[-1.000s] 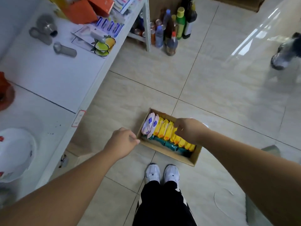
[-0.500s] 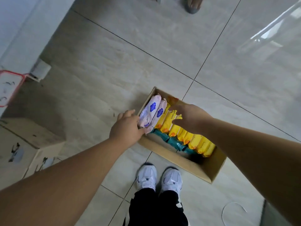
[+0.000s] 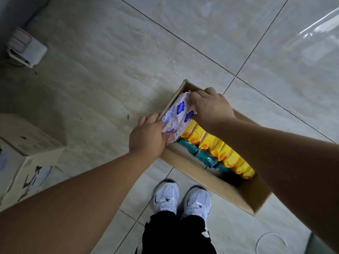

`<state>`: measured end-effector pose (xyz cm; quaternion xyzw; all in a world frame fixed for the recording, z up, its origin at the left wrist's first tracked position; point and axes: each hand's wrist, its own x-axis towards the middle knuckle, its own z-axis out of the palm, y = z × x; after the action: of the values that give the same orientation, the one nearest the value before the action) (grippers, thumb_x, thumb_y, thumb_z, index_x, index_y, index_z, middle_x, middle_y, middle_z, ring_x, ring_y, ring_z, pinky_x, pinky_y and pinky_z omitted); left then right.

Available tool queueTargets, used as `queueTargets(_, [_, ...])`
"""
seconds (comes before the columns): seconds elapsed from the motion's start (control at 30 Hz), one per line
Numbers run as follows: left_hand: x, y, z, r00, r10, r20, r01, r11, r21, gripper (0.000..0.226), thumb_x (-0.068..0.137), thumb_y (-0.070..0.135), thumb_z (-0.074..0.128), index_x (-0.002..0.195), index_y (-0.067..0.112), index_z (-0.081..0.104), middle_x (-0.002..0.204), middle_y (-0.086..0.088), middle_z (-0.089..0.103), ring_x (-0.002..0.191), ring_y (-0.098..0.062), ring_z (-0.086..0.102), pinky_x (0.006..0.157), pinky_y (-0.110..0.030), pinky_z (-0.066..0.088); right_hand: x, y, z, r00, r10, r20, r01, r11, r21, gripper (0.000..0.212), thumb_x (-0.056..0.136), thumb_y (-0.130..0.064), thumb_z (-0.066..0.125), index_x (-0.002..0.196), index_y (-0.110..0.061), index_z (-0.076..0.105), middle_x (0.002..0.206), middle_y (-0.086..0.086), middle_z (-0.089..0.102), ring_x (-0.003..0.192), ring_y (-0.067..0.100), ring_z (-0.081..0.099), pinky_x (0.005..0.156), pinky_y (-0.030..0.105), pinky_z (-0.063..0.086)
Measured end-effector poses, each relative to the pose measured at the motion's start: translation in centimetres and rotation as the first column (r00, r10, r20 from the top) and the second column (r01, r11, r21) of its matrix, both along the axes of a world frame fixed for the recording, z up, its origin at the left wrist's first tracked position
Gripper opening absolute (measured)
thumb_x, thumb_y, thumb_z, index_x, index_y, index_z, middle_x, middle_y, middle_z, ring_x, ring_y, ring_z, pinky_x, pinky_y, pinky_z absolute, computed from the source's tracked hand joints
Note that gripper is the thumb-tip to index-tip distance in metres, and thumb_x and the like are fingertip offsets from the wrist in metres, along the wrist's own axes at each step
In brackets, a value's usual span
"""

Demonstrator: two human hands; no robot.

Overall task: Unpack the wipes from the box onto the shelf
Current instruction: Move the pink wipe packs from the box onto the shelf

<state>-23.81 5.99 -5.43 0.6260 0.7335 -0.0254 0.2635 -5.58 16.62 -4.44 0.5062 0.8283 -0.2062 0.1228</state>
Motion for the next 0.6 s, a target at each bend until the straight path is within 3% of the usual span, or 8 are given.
queueTargets(0.13, [-0.6, -0.2, -0.9, 0.994, 0.071, 0.079, -0.074, 0.997, 0.031, 0.019, 0.094, 0.033, 0.064, 0.103, 0.021, 0.076, 0.137, 0.003, 0.057, 0.119, -0.024, 0.048, 0.071, -0.030, 0.040, -0.5, 0.4, -0.3, 1.000, -0.012, 0.018, 0.011, 0.999, 0.050, 0.033, 0.088, -0.039, 0.068, 0.117, -0.027, 0.060, 0.117, -0.004, 0.065, 0.112, 0.025, 0.050, 0.085, 0.037, 0.039])
queueTargets(0.23, [-0.9, 0.0, -1.4, 0.960, 0.184, 0.211, -0.190, 0.982, 0.008, 0.015, 0.092, 0.025, 0.067, 0.090, 0.014, 0.076, 0.131, -0.003, 0.060, 0.117, -0.028, 0.051, 0.083, -0.031, 0.045, -0.1, 0.4, -0.4, 0.996, 0.022, 0.088, -0.031, 0.994, 0.106, 0.018, 0.090, -0.037, 0.063, 0.104, -0.027, 0.067, 0.105, -0.003, 0.069, 0.105, 0.025, 0.051, 0.078, 0.035, 0.034])
queueTargets(0.33, [-1.6, -0.1, -1.4, 0.918, 0.263, 0.298, -0.274, 0.962, -0.005, 0.012, 0.088, 0.017, 0.069, 0.080, 0.010, 0.073, 0.124, -0.008, 0.061, 0.114, -0.028, 0.056, 0.088, -0.025, 0.041, 0.9, -0.6, -0.2, 0.990, 0.040, 0.132, -0.045, 0.998, 0.039, 0.020, 0.094, -0.037, 0.057, 0.105, -0.030, 0.073, 0.097, -0.002, 0.066, 0.105, 0.025, 0.050, 0.076, 0.033, 0.029])
queueTargets(0.43, [-2.1, -0.1, -0.3, 0.895, 0.264, 0.360, -0.288, 0.958, 0.013, 0.011, 0.089, 0.017, 0.068, 0.080, 0.011, 0.070, 0.124, -0.005, 0.062, 0.114, -0.023, 0.058, 0.089, -0.021, 0.039, 1.7, -1.8, 0.8, 0.998, -0.058, 0.024, 0.060, 0.996, -0.072, 0.023, 0.094, -0.034, 0.056, 0.108, -0.035, 0.074, 0.102, -0.001, 0.063, 0.110, 0.027, 0.048, 0.077, 0.033, 0.032])
queueTargets(0.53, [-1.8, 0.2, 2.0, 0.817, 0.342, 0.465, -0.345, 0.935, -0.081, 0.014, 0.096, 0.022, 0.064, 0.083, 0.019, 0.061, 0.102, 0.001, 0.069, 0.086, -0.014, 0.059, 0.069, -0.020, 0.041, 2.5, -2.5, 2.4, 0.978, -0.192, -0.084, 0.174, 0.968, -0.180, 0.015, 0.092, -0.026, 0.057, 0.095, -0.025, 0.072, 0.101, 0.004, 0.061, 0.106, 0.029, 0.052, 0.079, 0.036, 0.043])
queueTargets(0.6, [-1.6, 0.6, 3.5, 0.772, 0.397, 0.496, -0.378, 0.915, -0.144, 0.021, 0.097, 0.026, 0.062, 0.079, 0.022, 0.053, 0.080, -0.001, 0.064, 0.069, -0.016, 0.052, 0.062, -0.030, 0.041, 3.3, -2.8, 4.0, 0.934, -0.338, -0.115, 0.296, 0.913, -0.281, 0.014, 0.094, -0.022, 0.053, 0.090, -0.018, 0.066, 0.092, 0.006, 0.061, 0.092, 0.029, 0.057, 0.068, 0.034, 0.045])
